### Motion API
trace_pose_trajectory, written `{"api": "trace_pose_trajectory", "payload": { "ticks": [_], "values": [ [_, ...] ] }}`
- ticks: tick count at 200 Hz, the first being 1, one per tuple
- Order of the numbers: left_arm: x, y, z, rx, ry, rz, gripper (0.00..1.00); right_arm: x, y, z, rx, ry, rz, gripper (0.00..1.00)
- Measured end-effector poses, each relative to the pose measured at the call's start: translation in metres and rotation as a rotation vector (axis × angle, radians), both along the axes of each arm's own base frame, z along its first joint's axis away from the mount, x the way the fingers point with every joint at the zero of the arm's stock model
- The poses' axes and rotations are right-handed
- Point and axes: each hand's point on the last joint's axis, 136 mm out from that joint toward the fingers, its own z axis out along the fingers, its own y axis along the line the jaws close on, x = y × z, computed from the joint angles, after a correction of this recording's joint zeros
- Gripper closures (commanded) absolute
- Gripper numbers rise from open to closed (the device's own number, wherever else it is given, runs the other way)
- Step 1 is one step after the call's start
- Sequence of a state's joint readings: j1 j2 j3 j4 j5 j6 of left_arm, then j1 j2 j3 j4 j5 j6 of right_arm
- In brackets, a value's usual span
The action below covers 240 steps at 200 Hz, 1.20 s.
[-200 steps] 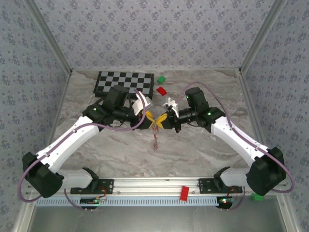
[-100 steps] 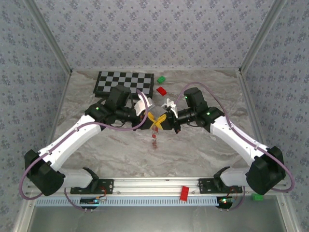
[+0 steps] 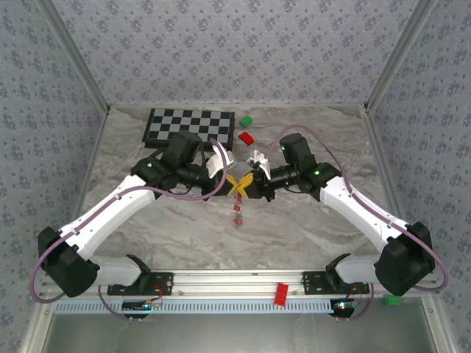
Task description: Put the keys on the keyring
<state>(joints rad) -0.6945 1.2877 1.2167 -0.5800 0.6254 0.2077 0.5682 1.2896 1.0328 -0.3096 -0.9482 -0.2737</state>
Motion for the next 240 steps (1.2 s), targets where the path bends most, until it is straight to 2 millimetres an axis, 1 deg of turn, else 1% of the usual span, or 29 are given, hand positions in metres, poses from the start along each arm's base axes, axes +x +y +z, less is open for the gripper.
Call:
{"api": "trace_pose_trajectory", "payload": {
  "ticks": [10,24,52,84,111,136,163,194,211,240],
  "values": [
    [0.003,-0.001,0.001,-0.004,-0.009,0.014,1.00,0.002,-0.001,0.003,0.009,-0.005,-0.017,0.74],
    [0.006,-0.002,0.004,-0.024,-0.027,0.027,1.00,0.004,-0.006,0.007,0.027,-0.024,-0.045,0.68],
    [0.009,0.002,0.009,-0.061,-0.059,0.069,1.00,0.010,-0.022,0.012,0.064,-0.048,-0.145,0.67],
    [0.014,0.001,0.020,-0.145,-0.091,0.119,1.00,0.017,-0.040,0.015,0.114,-0.068,-0.276,0.63],
    [0.021,-0.002,0.031,-0.231,-0.121,0.161,1.00,0.017,-0.049,0.020,0.155,-0.091,-0.346,0.63],
    [0.027,-0.006,0.037,-0.299,-0.142,0.191,1.00,0.020,-0.052,0.025,0.185,-0.089,-0.389,0.62],
    [0.032,-0.009,0.044,-0.363,-0.161,0.217,1.00,0.024,-0.053,0.023,0.195,-0.071,-0.426,0.61],
    [0.035,-0.012,0.066,-0.443,-0.209,0.220,1.00,0.027,-0.050,0.025,0.203,-0.071,-0.451,0.61],
    [0.038,-0.014,0.074,-0.477,-0.231,0.222,1.00,0.029,-0.048,0.025,0.205,-0.071,-0.460,0.61],
    [0.045,-0.019,0.079,-0.511,-0.244,0.229,1.00,0.033,-0.046,0.019,0.194,-0.059,-0.475,0.61]
  ]
}}
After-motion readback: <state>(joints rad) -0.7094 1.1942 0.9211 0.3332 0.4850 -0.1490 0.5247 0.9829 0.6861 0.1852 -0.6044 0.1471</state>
